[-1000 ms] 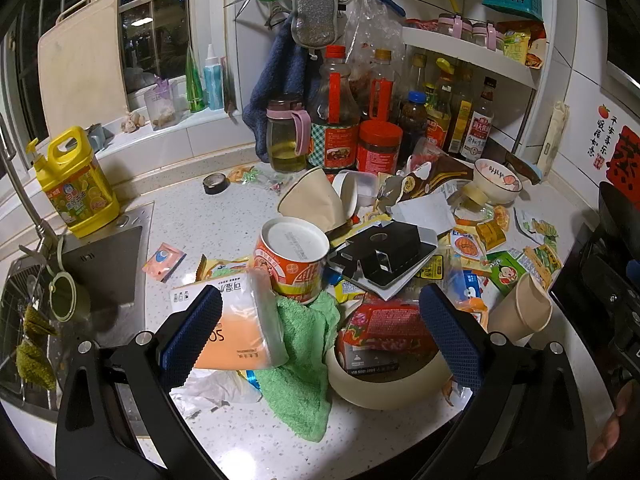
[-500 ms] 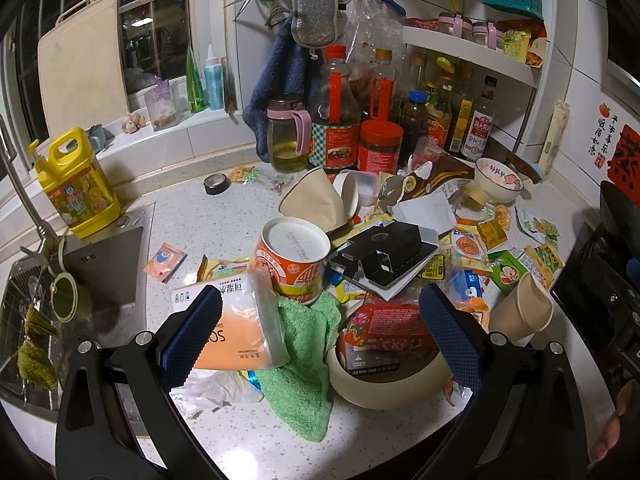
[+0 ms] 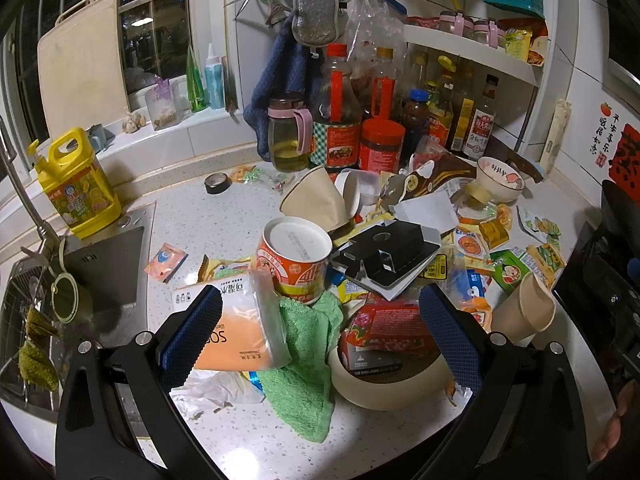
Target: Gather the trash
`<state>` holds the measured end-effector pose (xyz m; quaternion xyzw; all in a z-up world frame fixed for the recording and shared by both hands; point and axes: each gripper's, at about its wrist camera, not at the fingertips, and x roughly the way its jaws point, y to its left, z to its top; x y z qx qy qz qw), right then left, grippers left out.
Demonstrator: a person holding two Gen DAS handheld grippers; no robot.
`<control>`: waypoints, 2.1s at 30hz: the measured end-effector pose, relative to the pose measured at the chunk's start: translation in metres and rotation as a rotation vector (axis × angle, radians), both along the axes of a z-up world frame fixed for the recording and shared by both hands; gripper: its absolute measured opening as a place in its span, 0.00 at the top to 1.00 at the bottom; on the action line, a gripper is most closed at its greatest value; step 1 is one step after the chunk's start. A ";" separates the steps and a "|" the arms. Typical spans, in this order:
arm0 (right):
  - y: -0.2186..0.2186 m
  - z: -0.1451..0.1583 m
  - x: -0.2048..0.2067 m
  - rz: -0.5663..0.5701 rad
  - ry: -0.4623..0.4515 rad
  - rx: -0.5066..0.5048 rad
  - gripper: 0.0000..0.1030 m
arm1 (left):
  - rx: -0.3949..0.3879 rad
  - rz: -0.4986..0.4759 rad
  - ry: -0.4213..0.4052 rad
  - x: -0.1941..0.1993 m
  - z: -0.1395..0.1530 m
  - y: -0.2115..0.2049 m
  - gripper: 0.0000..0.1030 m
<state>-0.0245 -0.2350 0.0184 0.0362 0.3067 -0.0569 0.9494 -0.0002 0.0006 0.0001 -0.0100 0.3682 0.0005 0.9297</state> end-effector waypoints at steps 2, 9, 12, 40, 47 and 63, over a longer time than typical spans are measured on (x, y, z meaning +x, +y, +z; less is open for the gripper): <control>0.000 0.000 0.000 0.001 0.000 -0.001 0.05 | 0.000 0.000 0.001 0.000 0.000 0.000 0.06; 0.000 -0.001 0.000 0.000 0.002 0.002 0.05 | 0.000 0.000 0.002 0.000 0.000 0.000 0.06; 0.000 -0.002 0.000 -0.001 0.001 0.001 0.05 | 0.002 0.000 0.001 0.000 0.000 0.000 0.06; -0.044 -0.111 0.055 -0.024 0.188 0.031 0.05 | 0.040 0.146 0.123 -0.027 -0.049 0.044 0.06; -0.047 -0.135 0.074 -0.017 0.237 0.041 0.05 | 0.013 0.125 0.144 -0.033 -0.054 0.046 0.06; -0.044 -0.120 0.061 0.051 0.174 0.057 0.48 | -0.097 -0.015 0.324 -0.051 -0.091 0.035 0.06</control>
